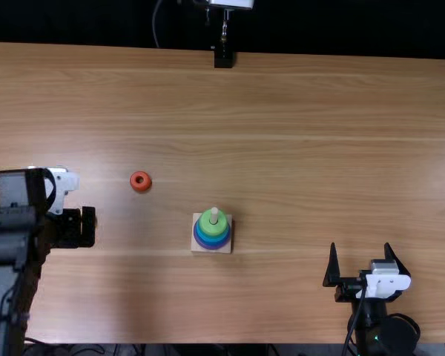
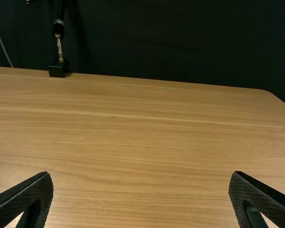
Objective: Build the Hanoi tower: stack the rings onto the peg from bottom to top in this color order: purple, dark blue, light blue, dark green, light green, yellow, orange.
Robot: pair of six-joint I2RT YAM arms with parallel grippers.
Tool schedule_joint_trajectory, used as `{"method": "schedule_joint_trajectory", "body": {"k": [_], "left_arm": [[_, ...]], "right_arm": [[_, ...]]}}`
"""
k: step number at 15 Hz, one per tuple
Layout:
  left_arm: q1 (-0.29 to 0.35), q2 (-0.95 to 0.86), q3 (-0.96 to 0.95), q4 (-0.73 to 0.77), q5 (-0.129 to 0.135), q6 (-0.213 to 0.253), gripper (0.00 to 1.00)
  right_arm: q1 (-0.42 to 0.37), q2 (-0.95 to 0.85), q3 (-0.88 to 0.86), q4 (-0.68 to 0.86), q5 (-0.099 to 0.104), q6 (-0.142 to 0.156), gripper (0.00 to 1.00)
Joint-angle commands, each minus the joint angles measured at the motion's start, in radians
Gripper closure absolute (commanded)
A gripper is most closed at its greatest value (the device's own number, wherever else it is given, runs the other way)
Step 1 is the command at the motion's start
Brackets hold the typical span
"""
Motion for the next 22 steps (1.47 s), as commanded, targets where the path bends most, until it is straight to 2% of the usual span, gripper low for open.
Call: {"method": "schedule_joint_trajectory", "body": {"k": [1, 8, 12, 15, 22], "left_arm": [[0.001, 0.041, 0.030, -0.009, 0.001, -0.074, 0.00], [-0.008, 0.334, 0.105, 0.004, -0.001, -0.061, 0.00], [-0.008, 0.393, 0.107, 0.039, -0.001, -0.063, 0.00], [-0.011, 0.398, 0.091, 0.203, 0.001, -0.059, 0.00], [-0.006, 0.498, 0.076, 0.192, 0.003, -0.057, 0.00]], "right_arm": [[-0.009, -0.013, -0.030, -0.006, 0.002, -0.001, 0.00], [-0.009, -0.013, -0.028, -0.006, 0.002, -0.001, 0.00], [-0.009, -0.013, -0.028, -0.006, 0.002, -0.001, 0.00], [-0.009, -0.013, -0.030, -0.006, 0.002, -0.001, 0.00], [-0.009, -0.013, -0.028, -0.006, 0.002, -0.001, 0.00]]}}
